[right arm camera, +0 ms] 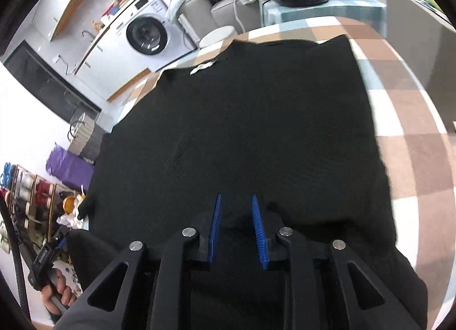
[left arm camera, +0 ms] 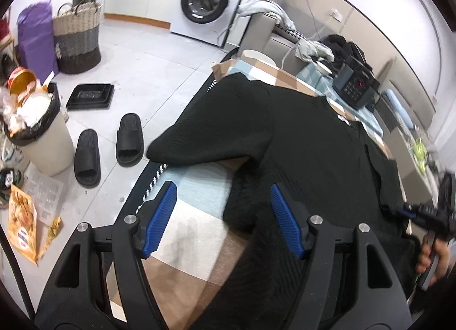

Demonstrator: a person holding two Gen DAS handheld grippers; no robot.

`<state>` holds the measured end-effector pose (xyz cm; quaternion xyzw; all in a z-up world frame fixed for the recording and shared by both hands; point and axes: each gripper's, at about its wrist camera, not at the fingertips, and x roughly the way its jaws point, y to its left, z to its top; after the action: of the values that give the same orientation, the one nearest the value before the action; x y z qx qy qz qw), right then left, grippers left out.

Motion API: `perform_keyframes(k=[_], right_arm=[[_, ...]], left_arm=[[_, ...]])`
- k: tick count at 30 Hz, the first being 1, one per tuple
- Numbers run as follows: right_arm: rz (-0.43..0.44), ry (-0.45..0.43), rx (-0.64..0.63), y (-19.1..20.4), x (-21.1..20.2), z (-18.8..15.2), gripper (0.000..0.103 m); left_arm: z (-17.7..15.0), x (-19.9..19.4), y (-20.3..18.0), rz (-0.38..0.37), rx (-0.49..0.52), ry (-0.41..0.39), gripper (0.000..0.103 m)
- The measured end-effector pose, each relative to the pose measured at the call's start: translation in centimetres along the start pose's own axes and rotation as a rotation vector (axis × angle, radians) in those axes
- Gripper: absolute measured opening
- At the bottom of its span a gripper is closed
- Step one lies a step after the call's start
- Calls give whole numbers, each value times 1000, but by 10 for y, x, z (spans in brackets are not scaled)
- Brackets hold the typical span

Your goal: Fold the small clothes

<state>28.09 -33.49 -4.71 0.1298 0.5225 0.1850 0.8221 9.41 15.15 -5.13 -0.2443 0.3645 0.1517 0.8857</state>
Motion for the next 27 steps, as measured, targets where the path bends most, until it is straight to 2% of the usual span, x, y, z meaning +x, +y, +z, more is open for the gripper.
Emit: perform_keyframes(k=[4,9,15,17,18,19,20,22,23,27], right_arm=[[16,-75,27,-3,-29,-11,38],[34,-171,56,-4,-68,-29,41],[41,-205,75,-3,-86,-42,41],[32,-208,87,-6,-88,-46,41],[31,-207,93,-8,-87,-47,41],[29,-206,103,-10,-87,-48,41],[27,-199,113,-13,-85,-49,41],[19,-198,123,-16,-83,-51,41],[16,-198,131,-18,-83,-53,41],[21,-212,153,-23,-85,-57,41]], left_arm=[[6,4,32,4,-100,-1,66],[17,24,81,-28,-267,-2,65],[28,71,103,-39,-328,63,65],[30,86,101,-42,-323,81,59],[31,94,100,-50,-322,94,51],[31,99,98,-59,-324,102,37],[33,102,97,-88,-328,94,32],[37,102,91,-69,-302,65,12],[40,100,88,-57,-279,38,6],[55,87,78,-28,-258,-33,5]])
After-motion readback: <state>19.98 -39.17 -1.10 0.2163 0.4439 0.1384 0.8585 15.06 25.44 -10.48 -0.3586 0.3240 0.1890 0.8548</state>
